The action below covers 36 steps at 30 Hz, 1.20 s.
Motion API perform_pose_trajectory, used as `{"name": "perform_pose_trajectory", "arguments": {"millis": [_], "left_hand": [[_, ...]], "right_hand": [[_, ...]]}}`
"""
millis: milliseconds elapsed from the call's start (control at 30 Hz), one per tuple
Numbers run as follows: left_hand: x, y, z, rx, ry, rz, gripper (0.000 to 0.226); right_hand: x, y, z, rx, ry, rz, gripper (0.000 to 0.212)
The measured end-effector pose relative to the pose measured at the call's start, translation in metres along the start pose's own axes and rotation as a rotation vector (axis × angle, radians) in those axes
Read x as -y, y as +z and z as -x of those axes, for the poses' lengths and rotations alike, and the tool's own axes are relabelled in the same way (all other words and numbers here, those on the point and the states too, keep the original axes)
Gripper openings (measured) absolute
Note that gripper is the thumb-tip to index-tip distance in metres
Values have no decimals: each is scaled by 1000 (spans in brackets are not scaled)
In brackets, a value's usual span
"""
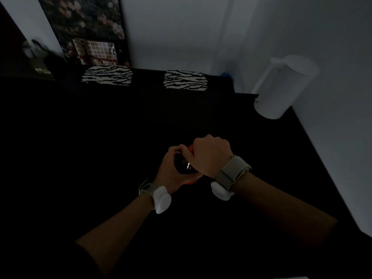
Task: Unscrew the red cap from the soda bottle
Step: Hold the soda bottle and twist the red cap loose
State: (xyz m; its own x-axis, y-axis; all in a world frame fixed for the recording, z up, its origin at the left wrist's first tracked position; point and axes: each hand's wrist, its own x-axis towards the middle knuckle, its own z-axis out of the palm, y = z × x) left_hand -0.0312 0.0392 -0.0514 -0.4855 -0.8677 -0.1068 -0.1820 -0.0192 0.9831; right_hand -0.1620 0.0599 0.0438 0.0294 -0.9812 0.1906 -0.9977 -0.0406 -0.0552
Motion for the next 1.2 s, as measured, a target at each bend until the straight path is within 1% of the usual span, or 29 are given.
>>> {"name": "perform_pose_trajectory", "arguments": {"millis": [233, 367, 433, 533, 667, 800, 833, 900, 967, 1033, 1100, 1200], "left_hand": [[-1, -13, -3, 87, 9, -43, 63], [2, -19, -8, 128, 13, -34, 62], [2, -22, -11, 155, 14, -33, 62], [-1, -27, -15, 228, 7, -60, 58], [-5, -35, -22, 327, -5, -91, 64], [-5, -37, -26, 352, 3, -92, 68], [-5, -37, -25, 352, 0, -86, 67], [-5, -37, -24, 353, -6, -84, 66], [-6, -36, -21, 345, 0, -80, 65], [-7, -32, -18, 325, 3, -79, 65], [-6, -26, -14, 280, 18, -95, 67], [-3, -14, -9, 155, 82, -126, 72]], "right_hand": [[-14, 5, -7, 42, -196, -79, 57], [-19, 10, -12, 56, -277, -150, 54], [-24, 10, -15, 92, -311, -177, 52], [-29, 8, -20, 163, -393, -145, 49], [-34, 2, -29, 282, -531, -136, 46], [-34, -6, -34, 309, -627, -204, 41], [-33, -8, -33, 307, -621, -197, 39], [-32, -10, -29, 286, -548, -136, 46], [-30, -9, -20, 218, -413, -92, 55], [-26, -7, -8, 149, -271, -80, 57], [-20, -7, 0, 87, -178, -57, 59], [-13, -9, 5, -9, -124, 8, 60]]}}
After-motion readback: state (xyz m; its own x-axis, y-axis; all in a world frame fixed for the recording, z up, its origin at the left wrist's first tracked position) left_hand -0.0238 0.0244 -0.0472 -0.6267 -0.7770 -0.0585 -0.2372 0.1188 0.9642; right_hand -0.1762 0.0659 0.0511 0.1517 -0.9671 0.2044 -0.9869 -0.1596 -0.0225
